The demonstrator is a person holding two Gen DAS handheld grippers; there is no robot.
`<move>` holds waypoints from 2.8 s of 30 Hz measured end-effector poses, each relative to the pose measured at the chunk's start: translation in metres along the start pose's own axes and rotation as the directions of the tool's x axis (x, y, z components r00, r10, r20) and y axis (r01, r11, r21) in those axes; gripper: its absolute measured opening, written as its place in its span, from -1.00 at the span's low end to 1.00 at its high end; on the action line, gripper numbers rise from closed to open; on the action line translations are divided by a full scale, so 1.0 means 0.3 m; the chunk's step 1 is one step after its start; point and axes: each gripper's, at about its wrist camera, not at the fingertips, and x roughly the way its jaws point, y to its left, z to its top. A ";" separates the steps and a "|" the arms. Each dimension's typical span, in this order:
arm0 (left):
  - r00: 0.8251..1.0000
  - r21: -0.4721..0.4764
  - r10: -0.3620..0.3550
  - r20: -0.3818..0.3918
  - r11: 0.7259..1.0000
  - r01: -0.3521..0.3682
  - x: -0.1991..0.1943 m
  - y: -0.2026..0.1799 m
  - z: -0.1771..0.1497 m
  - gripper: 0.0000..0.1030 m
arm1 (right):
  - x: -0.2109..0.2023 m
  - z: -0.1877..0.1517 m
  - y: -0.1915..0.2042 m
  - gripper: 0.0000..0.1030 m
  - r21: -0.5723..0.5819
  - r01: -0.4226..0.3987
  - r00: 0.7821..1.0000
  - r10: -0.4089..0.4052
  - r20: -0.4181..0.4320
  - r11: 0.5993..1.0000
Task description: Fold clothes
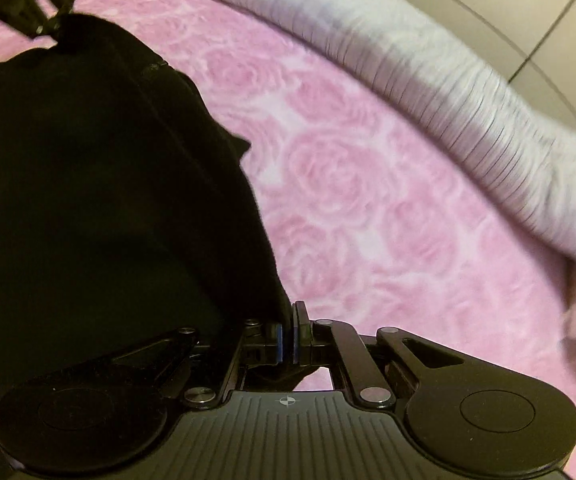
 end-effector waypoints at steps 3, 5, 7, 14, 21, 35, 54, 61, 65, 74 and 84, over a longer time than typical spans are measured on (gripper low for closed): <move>1.000 -0.014 0.001 0.020 1.000 -0.001 -0.027 0.004 -0.030 -0.82 | -0.009 -0.015 -0.027 -0.95 0.042 -0.013 0.999 0.011 0.044 0.999; 1.000 -0.042 0.001 0.024 0.999 0.000 -0.019 0.015 -0.027 -0.82 | -0.004 -0.016 -0.026 -0.95 0.079 -0.019 0.998 0.015 0.061 0.997; 1.000 -0.069 -0.001 0.026 0.998 0.002 -0.008 0.025 -0.023 -0.82 | -0.004 -0.014 -0.018 -0.95 0.112 -0.026 0.997 0.018 0.069 0.993; 0.990 -0.313 0.126 0.065 0.944 -0.100 0.013 0.122 -0.016 -0.52 | 0.000 -0.035 -0.063 -0.55 0.349 -0.033 0.998 0.015 0.053 0.937; 0.971 -0.367 0.206 0.117 0.918 -0.151 -0.240 0.072 -0.111 -0.50 | -0.267 -0.166 -0.126 -0.08 0.619 0.137 0.982 -0.188 0.018 0.773; 0.982 -0.200 0.154 0.113 0.971 -0.129 -0.444 -0.460 -0.461 -0.34 | -0.525 -0.515 0.425 -0.03 0.666 -0.045 0.993 -0.037 0.109 0.744; 0.888 0.565 0.384 0.253 0.686 -0.458 -0.337 -0.968 -0.619 0.21 | -0.452 -0.441 1.069 0.14 -0.331 0.419 0.908 -0.395 0.138 0.846; 0.866 0.647 0.443 0.231 0.594 -0.477 -0.224 -0.867 -0.571 -0.51 | -0.335 -0.431 1.039 -0.53 -0.432 0.481 0.876 -0.440 0.198 0.763; 0.888 0.640 0.415 0.198 0.631 -0.438 -0.275 -0.877 -0.558 -0.81 | -0.387 -0.488 0.956 -0.63 -0.464 0.467 0.884 -0.418 0.211 0.753; 0.977 0.590 0.110 0.183 0.783 -0.199 -0.602 -1.361 -0.553 -0.86 | -0.603 -0.737 0.815 -0.63 -0.418 0.480 0.867 -0.488 0.097 0.771; 0.993 0.507 0.010 0.121 0.859 -0.070 -0.691 -1.428 -0.666 -0.67 | -0.714 -0.881 0.861 -0.47 -0.240 0.549 0.819 -0.573 -0.039 0.801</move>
